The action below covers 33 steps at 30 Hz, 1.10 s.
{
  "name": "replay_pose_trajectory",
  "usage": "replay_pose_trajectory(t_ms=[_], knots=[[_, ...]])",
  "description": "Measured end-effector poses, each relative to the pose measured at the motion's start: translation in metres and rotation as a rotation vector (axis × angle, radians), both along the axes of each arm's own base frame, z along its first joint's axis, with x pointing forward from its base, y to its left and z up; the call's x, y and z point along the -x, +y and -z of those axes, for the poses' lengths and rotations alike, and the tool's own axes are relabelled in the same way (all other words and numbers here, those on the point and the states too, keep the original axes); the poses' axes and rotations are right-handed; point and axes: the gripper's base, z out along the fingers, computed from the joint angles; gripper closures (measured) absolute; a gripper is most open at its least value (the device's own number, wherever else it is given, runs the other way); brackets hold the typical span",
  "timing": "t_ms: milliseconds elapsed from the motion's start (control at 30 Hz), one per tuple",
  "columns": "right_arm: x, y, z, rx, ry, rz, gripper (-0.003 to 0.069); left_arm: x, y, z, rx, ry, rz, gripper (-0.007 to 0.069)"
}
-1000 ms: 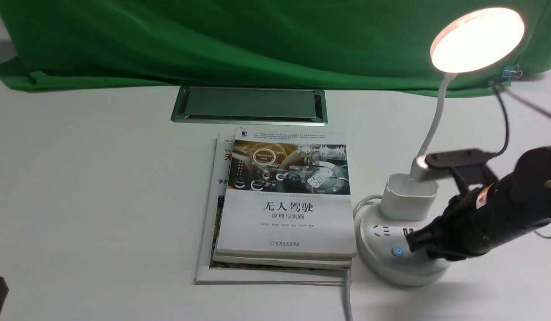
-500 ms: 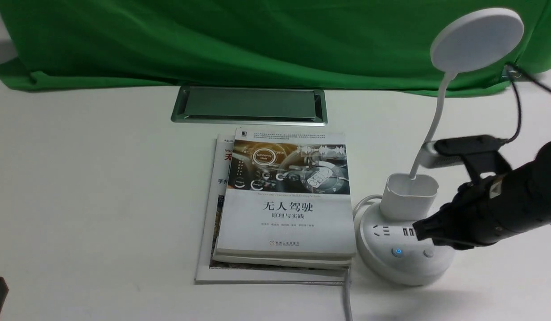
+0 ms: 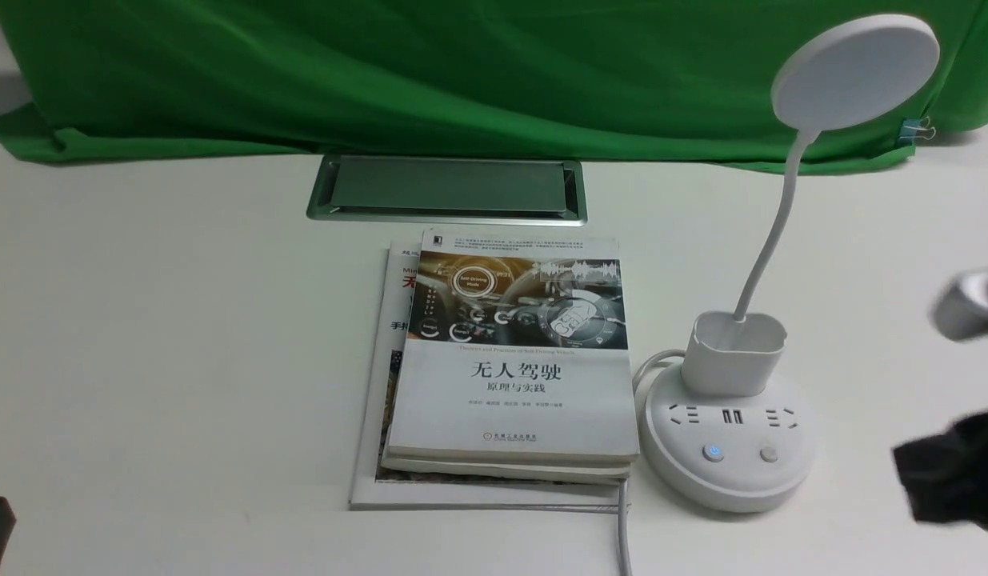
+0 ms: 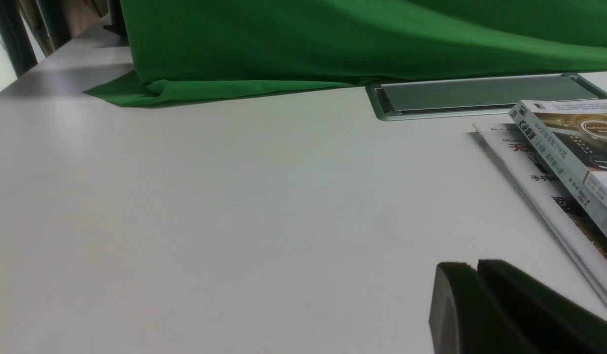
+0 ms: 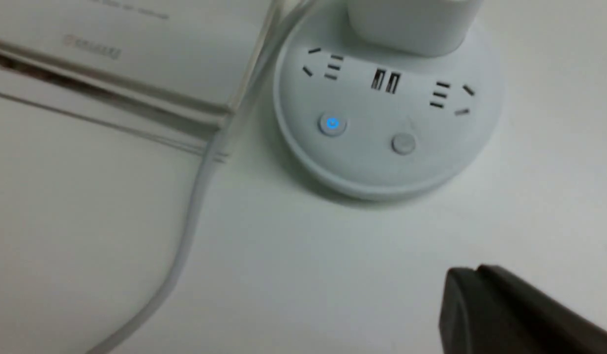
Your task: Turn off the desk lamp on the white desktop by hand.
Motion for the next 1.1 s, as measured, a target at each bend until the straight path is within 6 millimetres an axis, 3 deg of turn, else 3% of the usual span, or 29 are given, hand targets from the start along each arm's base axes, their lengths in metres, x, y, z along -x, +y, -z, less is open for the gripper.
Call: replay_pose_trajectory(t_ms=[233,433,600,767,900,967,1100], knots=[[0.045,-0.017,-0.033,-0.069,-0.257,-0.007,0.0622,0.0,0.0,0.0,0.0,0.0,0.0,0.0605],[0.068,-0.027,-0.043,-0.073,-0.378,-0.017,0.062,0.0,0.0,0.0,0.0,0.0,0.0,0.0605],[0.08,-0.041,-0.017,-0.068,-0.534,0.089,0.0623,0.0,0.0,0.0,0.0,0.0,0.0,0.0605],[0.087,-0.052,0.033,0.011,-0.715,0.183,0.0623,0.0,0.0,0.0,0.0,0.0,0.0,0.0605],[0.086,-0.056,0.077,0.042,-0.759,0.229,0.0623,0.0,0.0,0.0,0.0,0.0,0.0,0.0605],[0.087,-0.057,0.088,0.049,-0.774,0.243,0.0623,0.0,0.0,0.0,-0.001,0.0,0.0,0.0605],[0.09,-0.058,0.09,0.049,-0.797,0.276,0.0623,0.0,0.0,0.0,0.0,0.0,0.0,0.0605]])
